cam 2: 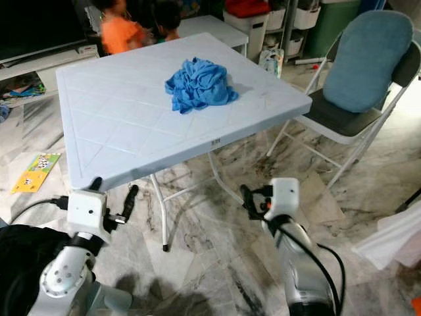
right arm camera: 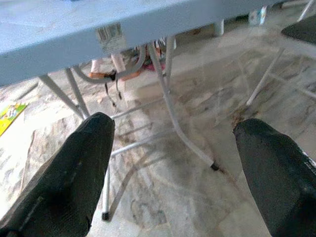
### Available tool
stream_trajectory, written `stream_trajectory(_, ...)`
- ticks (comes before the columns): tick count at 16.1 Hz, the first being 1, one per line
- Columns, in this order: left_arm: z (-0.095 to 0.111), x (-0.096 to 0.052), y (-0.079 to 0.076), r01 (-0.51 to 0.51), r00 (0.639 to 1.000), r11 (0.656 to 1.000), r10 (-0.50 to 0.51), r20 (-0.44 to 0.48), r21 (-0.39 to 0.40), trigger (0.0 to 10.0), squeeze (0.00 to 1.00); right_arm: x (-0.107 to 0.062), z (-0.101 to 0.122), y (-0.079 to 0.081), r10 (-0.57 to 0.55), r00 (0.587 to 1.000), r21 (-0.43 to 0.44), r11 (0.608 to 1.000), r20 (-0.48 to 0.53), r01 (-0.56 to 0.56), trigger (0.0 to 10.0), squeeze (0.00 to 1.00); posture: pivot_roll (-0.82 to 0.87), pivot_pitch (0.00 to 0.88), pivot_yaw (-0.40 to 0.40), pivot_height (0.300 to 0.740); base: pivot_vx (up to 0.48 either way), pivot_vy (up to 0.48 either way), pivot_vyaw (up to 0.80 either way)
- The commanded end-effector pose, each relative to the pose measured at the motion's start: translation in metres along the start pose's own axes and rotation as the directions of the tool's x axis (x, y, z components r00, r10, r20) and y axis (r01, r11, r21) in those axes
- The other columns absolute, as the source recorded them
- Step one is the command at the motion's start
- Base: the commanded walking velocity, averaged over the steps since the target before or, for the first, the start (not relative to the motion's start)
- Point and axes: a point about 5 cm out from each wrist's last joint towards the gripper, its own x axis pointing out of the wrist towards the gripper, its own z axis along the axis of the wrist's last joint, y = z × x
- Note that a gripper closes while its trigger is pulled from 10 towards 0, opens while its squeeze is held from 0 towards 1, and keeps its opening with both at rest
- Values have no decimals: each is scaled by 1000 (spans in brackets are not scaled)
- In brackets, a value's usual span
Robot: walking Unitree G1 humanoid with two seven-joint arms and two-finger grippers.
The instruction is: Hang hanger
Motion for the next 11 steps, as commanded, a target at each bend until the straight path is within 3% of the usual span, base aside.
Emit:
stream_trajectory(1, -8, -1, 5, -21, 999, 999, 19, -47, -31, 10000, 0, -3, 8, -1, -13, 1000, -23, 1000, 27, 13, 10000, 0, -135, 0, 65, 740, 0, 0, 0)
stream_trajectory(3, -8, 7, 9, -41, 998, 996, 36, -53, -84, 10000, 0, -2, 5, -8, -55, 999, -8, 998, 1, 55, 10000, 0, -129, 0, 60, 740, 0, 0, -519)
stream_trajectory(6, -7, 16, 10, -14, 999, 993, 9, -46, -113, 10000, 0, 6, 14, -4, -53, 998, -11, 999, 18, 53, 10000, 0, -131, 0, 63, 740, 0, 0, -800)
stream_trajectory(11, -6, 20, -4, 77, 995, 980, -86, -43, -183, 10000, 0, 12, 23, -3, -99, 994, -2, 995, 46, 99, 10000, 0, -150, 0, 79, 740, 49, 0, -800)
